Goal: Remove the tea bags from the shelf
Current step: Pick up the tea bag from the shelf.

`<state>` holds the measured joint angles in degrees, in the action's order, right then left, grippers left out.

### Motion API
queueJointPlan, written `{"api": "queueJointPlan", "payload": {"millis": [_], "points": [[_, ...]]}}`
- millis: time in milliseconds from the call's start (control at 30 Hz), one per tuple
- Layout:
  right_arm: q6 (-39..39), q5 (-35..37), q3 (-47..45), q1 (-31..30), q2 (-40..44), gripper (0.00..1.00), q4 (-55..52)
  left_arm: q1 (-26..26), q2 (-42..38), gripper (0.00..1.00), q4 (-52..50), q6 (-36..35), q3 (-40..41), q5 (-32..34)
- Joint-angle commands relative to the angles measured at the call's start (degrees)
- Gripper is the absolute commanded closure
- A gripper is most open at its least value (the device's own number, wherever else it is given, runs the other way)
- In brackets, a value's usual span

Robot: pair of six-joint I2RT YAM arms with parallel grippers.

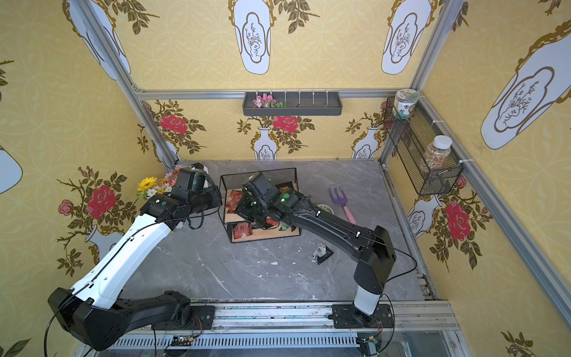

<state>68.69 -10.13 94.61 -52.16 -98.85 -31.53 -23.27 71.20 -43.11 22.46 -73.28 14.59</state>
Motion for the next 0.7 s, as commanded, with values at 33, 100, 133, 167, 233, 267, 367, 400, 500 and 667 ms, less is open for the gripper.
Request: {"api": "queueJointPlan", "payload": {"millis": [33, 100, 133, 167, 233, 267, 367, 400, 500, 667], "points": [[-5.0, 1.5, 1.9, -0.2, 1.3, 1.0, -0.1, 0.0, 0.5, 0.87, 0.2, -0.4, -0.5, -0.3], [-6.7, 1.0, 2.6, -0.3, 1.9, 1.0, -0.6, 0.0, 0.6, 0.87, 0.2, -0.4, -0.6, -0.3], [-7.5, 0.5, 2.7, -0.4, 2.4, 1.0, -0.7, 0.0, 0.7, 0.87, 0.2, -0.4, -0.7, -0.3], [-8.2, 0.1, 2.7, -0.4, 2.8, 1.0, -1.0, 0.0, 0.8, 0.87, 0.2, -0.4, -0.7, -0.2], [-10.8, -0.4, 2.2, -0.4, 4.6, 1.0, -2.7, 0.0, 0.9, 0.87, 0.2, -0.4, -0.8, -0.1], [-12.5, -0.4, 1.6, -0.5, 5.8, 1.0, -4.0, 0.0, 0.9, 0.87, 0.2, -0.4, -0.8, 0.0], [-16.3, -0.6, -3.3, -0.4, 11.3, 1.0, -6.6, 0.0, 1.0, 0.87, 0.1, -0.5, -0.8, 0.0], [-17.4, -0.7, -5.8, -0.4, 13.6, 1.0, -7.6, 0.0, 0.9, 0.87, 0.1, -0.5, -0.8, 0.0], [-19.0, -0.3, -12.7, -0.5, 19.8, 1.0, -12.2, 0.0, 0.8, 0.87, -0.1, -0.7, -0.9, 0.2], [-17.1, 2.0, -25.5, 0.2, 30.9, 1.0, -17.8, 0.0, 0.3, 0.87, -0.3, -0.7, -0.6, 0.5]]}}
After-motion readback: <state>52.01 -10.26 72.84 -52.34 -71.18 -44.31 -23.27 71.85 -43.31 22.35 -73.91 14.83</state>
